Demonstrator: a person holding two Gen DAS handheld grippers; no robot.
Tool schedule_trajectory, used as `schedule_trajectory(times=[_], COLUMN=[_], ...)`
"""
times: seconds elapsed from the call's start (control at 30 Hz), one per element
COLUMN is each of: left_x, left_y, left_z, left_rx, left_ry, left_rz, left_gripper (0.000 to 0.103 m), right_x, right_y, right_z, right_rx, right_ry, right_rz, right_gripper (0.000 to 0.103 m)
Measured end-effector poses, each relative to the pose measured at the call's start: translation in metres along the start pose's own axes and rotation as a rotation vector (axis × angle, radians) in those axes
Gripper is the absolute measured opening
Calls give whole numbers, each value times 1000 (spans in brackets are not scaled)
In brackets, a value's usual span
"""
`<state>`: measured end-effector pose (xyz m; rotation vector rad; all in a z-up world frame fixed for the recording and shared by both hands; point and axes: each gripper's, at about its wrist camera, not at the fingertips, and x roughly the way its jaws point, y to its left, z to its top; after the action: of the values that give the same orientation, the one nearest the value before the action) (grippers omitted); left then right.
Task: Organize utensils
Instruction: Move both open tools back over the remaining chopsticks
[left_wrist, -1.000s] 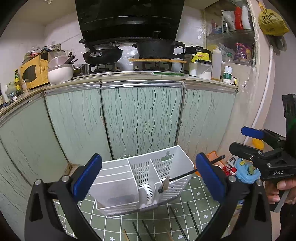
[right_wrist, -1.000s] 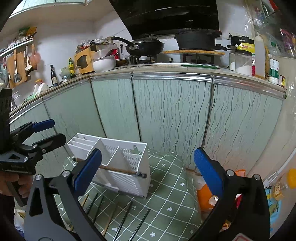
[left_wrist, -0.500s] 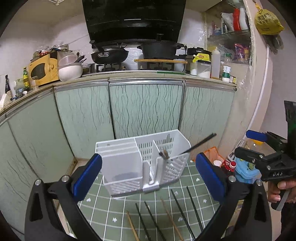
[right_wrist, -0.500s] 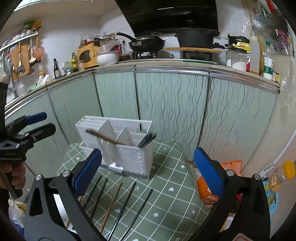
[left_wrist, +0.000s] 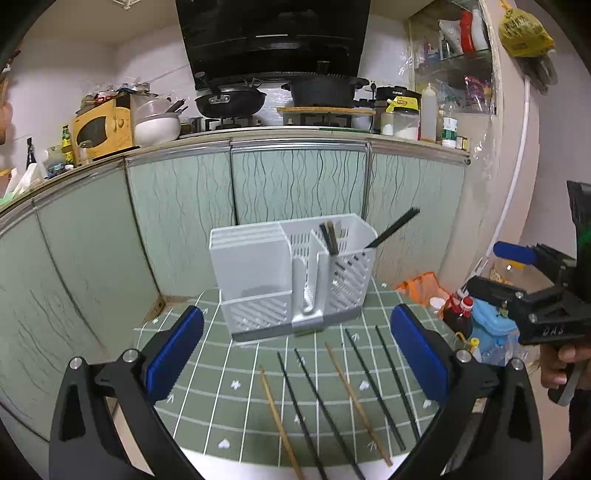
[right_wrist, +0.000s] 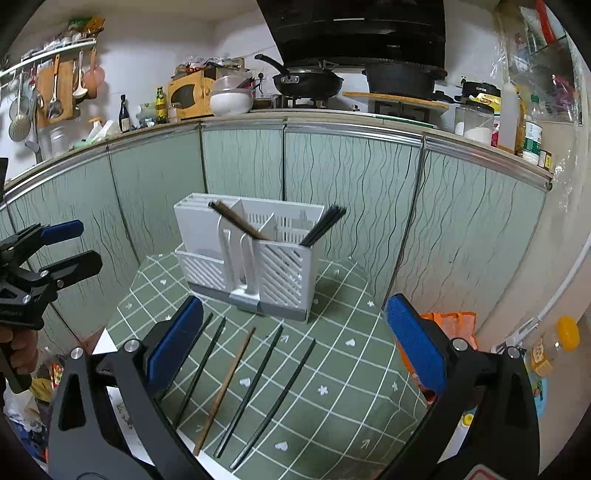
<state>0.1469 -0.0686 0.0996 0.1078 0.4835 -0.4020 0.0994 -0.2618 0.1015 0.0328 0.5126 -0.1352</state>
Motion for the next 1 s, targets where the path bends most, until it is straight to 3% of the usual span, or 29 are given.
schedule_trajectory(times=[0.83, 1.0], left_x=[2, 5], left_y=[27, 25], left_z=[-121, -139], left_rx=[5, -5], left_ry=[91, 114], left_rz=[145, 153], left_gripper=[99, 93], right_x=[29, 35], right_y=[9, 10], right_z=[-101, -115], right_rx=[24, 22], right_ry=[113, 128], right_rz=[-48, -58], right_gripper=[93, 89])
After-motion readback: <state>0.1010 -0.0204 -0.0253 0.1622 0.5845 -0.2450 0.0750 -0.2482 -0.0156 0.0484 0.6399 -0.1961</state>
